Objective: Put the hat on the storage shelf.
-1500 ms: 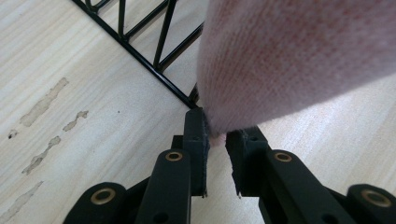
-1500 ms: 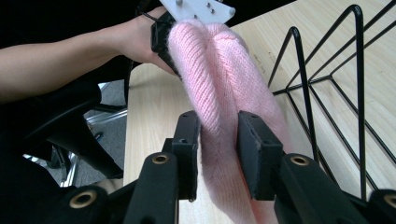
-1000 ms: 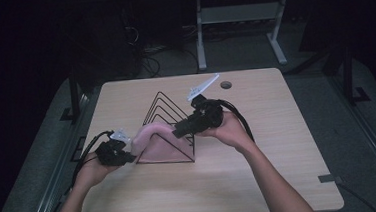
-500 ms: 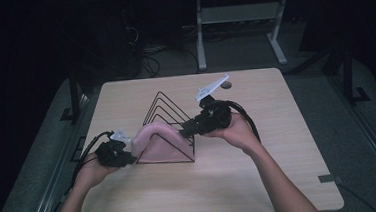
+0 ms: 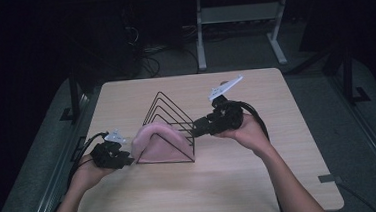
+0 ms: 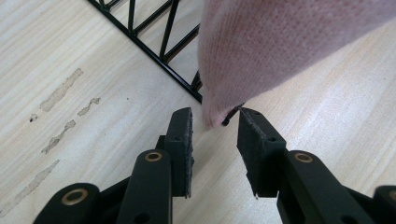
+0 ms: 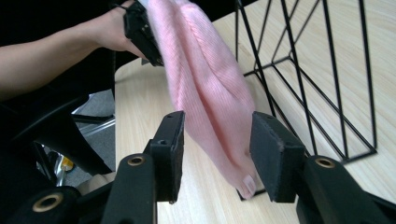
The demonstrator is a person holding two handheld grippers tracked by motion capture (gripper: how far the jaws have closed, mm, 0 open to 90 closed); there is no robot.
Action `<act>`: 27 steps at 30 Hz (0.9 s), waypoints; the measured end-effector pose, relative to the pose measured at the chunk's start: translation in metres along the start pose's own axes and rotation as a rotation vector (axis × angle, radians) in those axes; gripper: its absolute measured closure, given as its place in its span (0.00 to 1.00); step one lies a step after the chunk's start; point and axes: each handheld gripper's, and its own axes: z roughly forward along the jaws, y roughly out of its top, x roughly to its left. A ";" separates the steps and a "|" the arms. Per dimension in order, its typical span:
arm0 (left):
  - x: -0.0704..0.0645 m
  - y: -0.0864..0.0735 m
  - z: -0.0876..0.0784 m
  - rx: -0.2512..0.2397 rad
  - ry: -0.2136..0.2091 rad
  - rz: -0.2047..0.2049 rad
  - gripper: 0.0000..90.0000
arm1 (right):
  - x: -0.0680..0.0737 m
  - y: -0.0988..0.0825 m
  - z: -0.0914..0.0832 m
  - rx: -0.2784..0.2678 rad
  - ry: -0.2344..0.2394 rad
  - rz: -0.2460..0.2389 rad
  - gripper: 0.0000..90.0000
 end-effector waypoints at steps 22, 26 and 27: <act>-0.009 -0.003 -0.009 -0.035 -0.012 0.007 0.62 | -0.017 -0.042 -0.033 -0.023 -0.127 0.099 0.44; -0.010 -0.005 -0.009 -0.040 -0.010 -0.001 0.60 | -0.020 -0.053 -0.039 -0.022 -0.148 0.124 0.43; -0.009 -0.006 -0.010 -0.039 -0.008 0.002 0.59 | -0.021 -0.056 -0.040 -0.023 -0.151 0.129 0.42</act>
